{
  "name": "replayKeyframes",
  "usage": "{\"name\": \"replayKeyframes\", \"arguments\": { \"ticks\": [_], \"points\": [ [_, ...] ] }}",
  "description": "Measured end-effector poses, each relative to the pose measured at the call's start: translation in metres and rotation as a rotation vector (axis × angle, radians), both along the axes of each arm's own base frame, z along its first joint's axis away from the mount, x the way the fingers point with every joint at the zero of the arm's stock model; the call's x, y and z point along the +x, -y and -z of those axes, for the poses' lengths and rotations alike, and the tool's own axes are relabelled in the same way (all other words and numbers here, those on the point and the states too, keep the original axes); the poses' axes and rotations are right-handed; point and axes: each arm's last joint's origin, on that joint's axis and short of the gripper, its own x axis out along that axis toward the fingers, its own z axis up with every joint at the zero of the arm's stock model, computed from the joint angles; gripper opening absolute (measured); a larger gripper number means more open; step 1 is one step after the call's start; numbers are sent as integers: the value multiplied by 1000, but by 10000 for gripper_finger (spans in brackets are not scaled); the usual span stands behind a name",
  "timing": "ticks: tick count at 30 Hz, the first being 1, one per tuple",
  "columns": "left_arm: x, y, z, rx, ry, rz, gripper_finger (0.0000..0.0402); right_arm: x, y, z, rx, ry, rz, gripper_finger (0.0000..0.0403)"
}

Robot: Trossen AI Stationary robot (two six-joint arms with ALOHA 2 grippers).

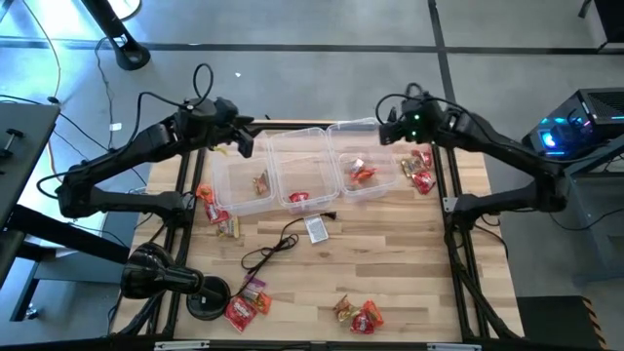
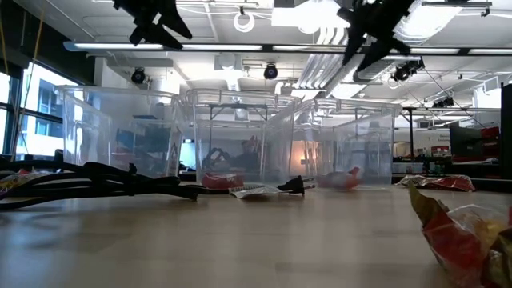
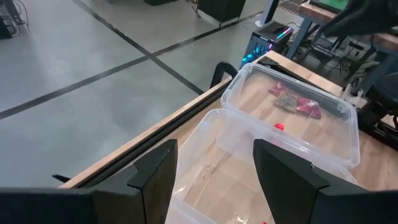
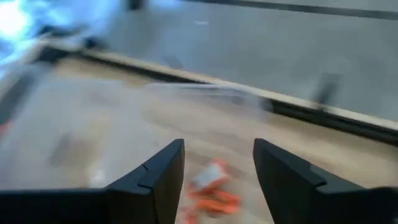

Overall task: Sort candy
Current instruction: Put the gold candy pack into the left transparent bin

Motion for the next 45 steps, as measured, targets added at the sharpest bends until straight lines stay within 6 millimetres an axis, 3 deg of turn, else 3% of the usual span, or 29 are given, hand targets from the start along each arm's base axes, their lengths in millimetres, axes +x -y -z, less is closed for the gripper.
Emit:
{"name": "replayKeyframes", "arguments": {
  "ticks": [3, 7, 15, 22, 27, 37, 39, 42, 45],
  "points": [
    [4, -2, 4, -11, -15, 0, 204, -16, 5, 8, 57, -116, 200, 185],
    [10, -5, 8, -30, -31, 6, 204, -30, 15, 42, 108, -208, 461, 185],
    [13, -3, 6, -55, 21, 99, 204, -54, 36, 135, 295, -68, 763, 185],
    [7, 4, -18, 15, 210, 214, 204, -78, 32, 196, 469, 37, 910, 183],
    [0, 8, -25, 58, 233, 223, 204, -88, 28, 212, 478, 32, 964, 168],
    [0, 8, -24, 55, 229, 222, 204, -88, 28, 235, 468, 52, 938, 135],
    [-1, 8, -24, 54, 228, 222, 204, -86, 28, 234, 454, 32, 900, 107],
    [-2, 9, -25, 54, 227, 221, 204, -80, 28, 225, 424, 18, 800, 31],
    [-2, 9, -26, 51, 249, 217, 204, -70, 32, 203, 370, 58, 689, 12]
  ]
}}
